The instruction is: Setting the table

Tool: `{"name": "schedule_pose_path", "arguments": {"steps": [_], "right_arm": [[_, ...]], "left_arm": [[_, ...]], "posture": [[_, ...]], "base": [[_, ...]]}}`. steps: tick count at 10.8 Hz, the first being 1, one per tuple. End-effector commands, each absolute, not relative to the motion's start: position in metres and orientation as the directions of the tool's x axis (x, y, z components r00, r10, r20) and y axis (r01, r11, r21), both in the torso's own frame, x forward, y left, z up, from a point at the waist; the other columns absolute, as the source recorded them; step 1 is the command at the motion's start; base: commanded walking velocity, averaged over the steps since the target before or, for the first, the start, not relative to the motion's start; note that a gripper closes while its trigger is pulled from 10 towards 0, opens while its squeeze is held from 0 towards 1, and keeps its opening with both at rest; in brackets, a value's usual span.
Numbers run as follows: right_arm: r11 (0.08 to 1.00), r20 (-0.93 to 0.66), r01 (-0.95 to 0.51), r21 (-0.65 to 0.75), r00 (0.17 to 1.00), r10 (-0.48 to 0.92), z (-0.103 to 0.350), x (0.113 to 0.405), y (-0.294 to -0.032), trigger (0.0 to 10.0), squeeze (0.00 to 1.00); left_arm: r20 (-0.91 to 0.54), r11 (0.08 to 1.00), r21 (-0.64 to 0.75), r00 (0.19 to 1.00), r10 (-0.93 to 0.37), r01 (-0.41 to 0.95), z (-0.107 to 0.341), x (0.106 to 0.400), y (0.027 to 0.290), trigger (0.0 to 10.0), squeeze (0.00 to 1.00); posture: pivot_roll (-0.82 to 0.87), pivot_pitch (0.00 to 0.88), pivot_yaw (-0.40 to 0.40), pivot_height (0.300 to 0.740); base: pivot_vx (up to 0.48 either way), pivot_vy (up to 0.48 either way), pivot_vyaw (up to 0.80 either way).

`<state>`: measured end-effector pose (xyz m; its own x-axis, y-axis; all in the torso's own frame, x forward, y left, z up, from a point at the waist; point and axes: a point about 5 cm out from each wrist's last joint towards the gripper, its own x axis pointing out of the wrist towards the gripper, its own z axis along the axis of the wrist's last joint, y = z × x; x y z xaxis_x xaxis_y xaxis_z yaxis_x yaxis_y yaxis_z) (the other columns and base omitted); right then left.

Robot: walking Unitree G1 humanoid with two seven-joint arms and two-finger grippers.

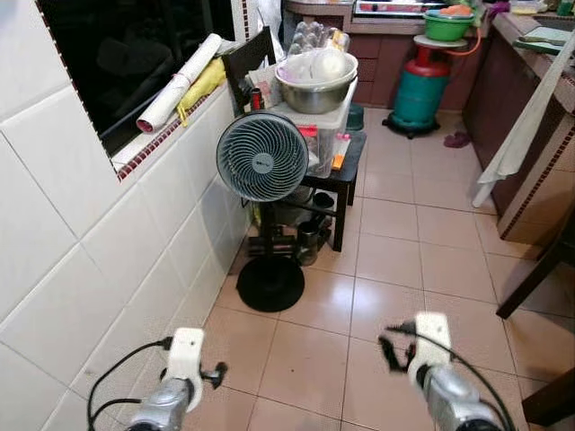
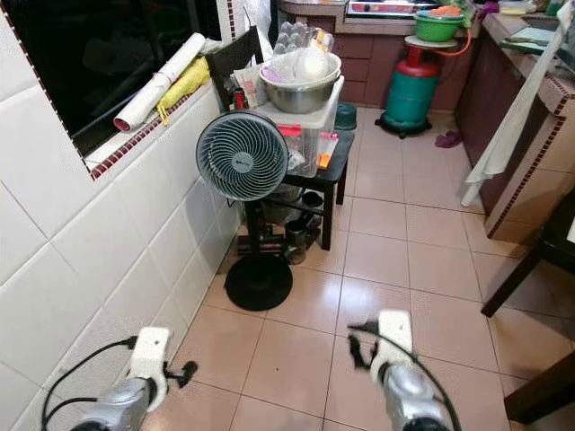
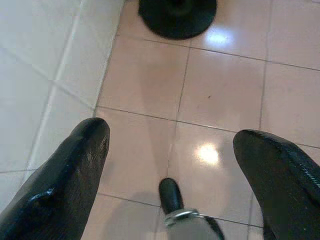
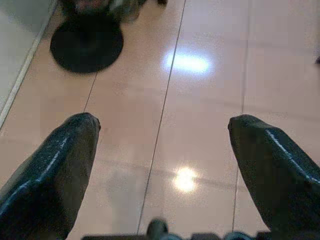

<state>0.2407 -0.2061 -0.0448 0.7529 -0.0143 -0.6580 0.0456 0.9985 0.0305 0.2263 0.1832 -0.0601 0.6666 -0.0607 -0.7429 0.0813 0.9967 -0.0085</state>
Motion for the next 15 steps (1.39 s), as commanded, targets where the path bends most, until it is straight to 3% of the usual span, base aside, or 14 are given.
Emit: {"name": "schedule_pose_path", "arguments": {"steps": [1,4,15], "right_arm": [[0.998,-0.693,0.047,0.039,0.721,-0.007,-0.051,0.235,-0.203,10.0,0.00],[0.992,-0.726,0.100,0.075,0.687,-0.015,-0.056,0.229,-0.202,10.0,0.00],[0.994,-0.734,0.102,0.036,0.678,-0.043,-0.055,0.227,-0.213,10.0,0.00]], "left_arm": [[-0.750,0.996,-0.001,0.659,-0.056,0.084,-0.060,0.226,0.187,10.0,0.00],[-0.769,0.998,-0.008,0.638,-0.045,0.060,-0.064,0.219,0.189,10.0,0.00],[-0.796,0.997,0.023,0.605,-0.025,0.072,-0.072,0.208,0.187,10.0,0.00]], "posture": [[-0.04,0.000,0.035,0.740],[-0.04,0.000,0.047,0.740],[-0.08,0.000,0.036,0.740]], "base": [[0.000,0.000,0.00],[0.000,0.000,-0.18],[0.000,0.000,-0.80]]}}
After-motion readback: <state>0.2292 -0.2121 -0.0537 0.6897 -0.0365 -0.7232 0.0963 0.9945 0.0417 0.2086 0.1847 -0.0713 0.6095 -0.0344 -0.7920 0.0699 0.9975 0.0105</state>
